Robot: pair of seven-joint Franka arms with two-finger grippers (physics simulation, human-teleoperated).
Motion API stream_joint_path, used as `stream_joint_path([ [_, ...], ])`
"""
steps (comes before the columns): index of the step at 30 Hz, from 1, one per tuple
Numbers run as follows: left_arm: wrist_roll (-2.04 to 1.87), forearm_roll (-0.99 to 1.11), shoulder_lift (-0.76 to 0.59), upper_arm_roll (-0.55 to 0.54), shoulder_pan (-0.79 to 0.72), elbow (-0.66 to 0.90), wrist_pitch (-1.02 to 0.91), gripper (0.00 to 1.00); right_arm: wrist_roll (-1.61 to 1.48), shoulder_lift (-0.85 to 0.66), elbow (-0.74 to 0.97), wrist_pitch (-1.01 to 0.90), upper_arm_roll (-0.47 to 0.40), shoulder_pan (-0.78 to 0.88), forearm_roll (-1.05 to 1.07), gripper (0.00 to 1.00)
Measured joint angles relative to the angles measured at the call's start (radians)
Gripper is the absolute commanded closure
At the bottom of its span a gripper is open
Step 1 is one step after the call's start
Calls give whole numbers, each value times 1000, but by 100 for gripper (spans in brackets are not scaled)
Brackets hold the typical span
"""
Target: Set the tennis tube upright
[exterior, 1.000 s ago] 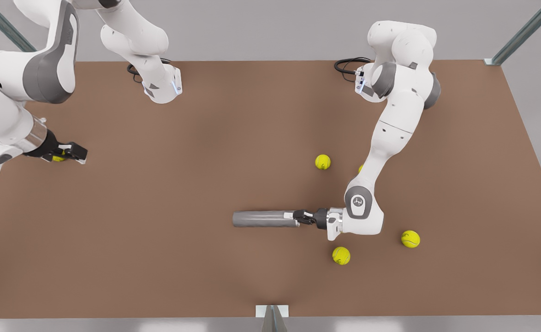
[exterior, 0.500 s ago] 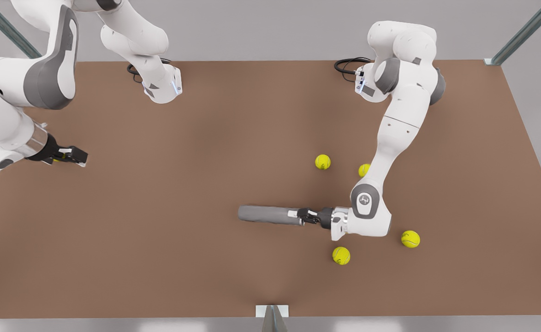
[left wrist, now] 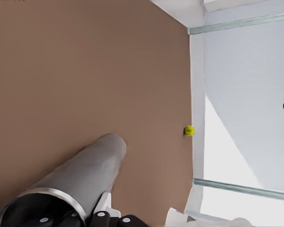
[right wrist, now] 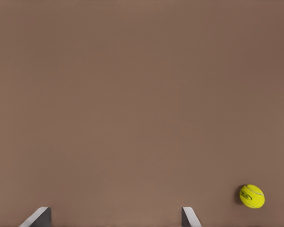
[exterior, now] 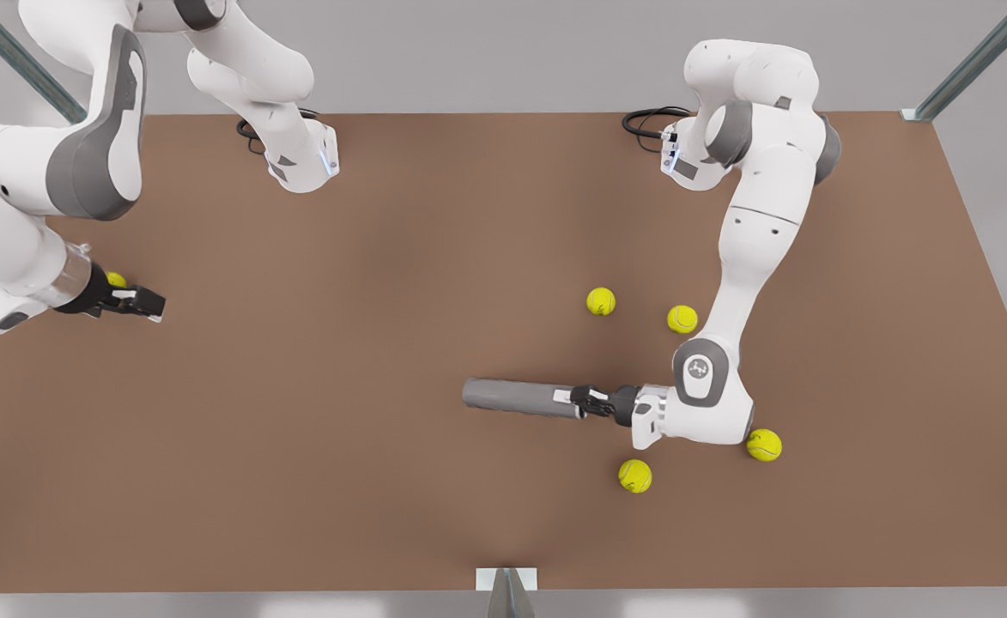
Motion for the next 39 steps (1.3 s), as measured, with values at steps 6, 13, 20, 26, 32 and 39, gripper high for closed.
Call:
stream_joint_path([
  [6, 0, 58, -27, 11, 15, 0, -1, 79, 0, 8, 0, 3, 0, 3, -16, 0],
  [13, -25, 158, -69, 11, 48, 0, -47, 79, -3, 8, 0, 3, 0, 5, -15, 0],
  [20, -36, 242, -105, 15, 88, 2, -74, 79, -5, 8, 2, 2, 0, 0, -18, 0],
  [26, -41, 332, -156, 39, 111, 2, -151, 79, -5, 8, 2, 2, -2, -1, -18, 0],
  [32, -42, 423, -190, 70, 110, 2, -155, 79, -5, 9, 13, 3, -2, -1, -18, 0],
  [39, -76, 541, -262, 101, 108, 2, -198, 79, -6, 29, 29, 15, -1, 2, -15, 0],
])
